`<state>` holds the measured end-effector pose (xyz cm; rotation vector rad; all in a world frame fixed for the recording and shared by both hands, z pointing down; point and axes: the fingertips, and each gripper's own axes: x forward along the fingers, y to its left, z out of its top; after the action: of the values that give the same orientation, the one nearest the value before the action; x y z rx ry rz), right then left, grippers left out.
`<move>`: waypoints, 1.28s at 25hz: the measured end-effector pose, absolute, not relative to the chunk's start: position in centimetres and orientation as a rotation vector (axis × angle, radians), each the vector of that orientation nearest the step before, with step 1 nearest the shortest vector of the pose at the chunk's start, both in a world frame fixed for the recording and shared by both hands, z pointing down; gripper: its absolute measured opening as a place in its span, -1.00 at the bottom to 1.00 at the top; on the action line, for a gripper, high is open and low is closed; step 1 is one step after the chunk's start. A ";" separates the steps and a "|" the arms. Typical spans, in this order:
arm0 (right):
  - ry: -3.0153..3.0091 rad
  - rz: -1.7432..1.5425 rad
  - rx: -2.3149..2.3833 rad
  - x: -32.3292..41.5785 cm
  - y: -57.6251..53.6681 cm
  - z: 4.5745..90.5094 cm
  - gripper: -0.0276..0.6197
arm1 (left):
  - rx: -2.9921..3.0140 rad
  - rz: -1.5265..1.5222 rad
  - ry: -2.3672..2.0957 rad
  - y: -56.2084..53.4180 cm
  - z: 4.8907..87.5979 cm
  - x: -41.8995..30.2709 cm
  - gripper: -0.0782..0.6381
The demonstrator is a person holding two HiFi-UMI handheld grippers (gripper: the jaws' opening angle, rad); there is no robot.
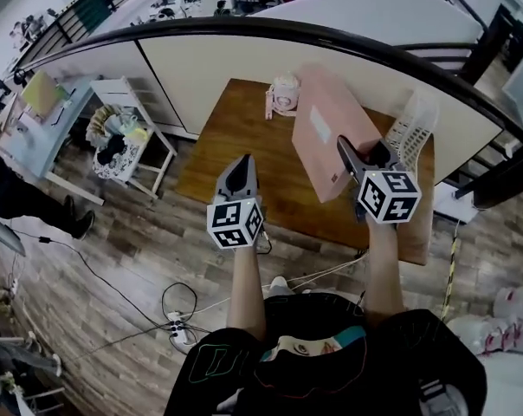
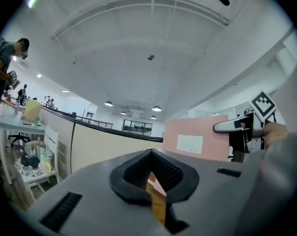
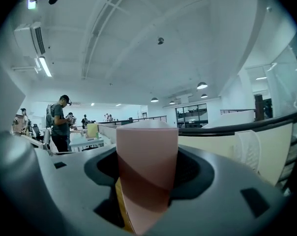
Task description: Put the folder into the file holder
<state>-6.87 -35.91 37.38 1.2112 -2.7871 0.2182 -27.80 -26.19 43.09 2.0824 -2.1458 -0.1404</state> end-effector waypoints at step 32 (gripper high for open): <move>-2.488 0.050 1.826 14.8 -35.1 29.8 -0.04 | 2.489 -0.215 -1.632 -36.4 40.6 -8.9 -0.79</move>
<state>14.78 -35.11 29.80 1.8259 -2.4883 0.0499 -8.94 -36.40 40.64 2.4887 -1.6321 -0.2153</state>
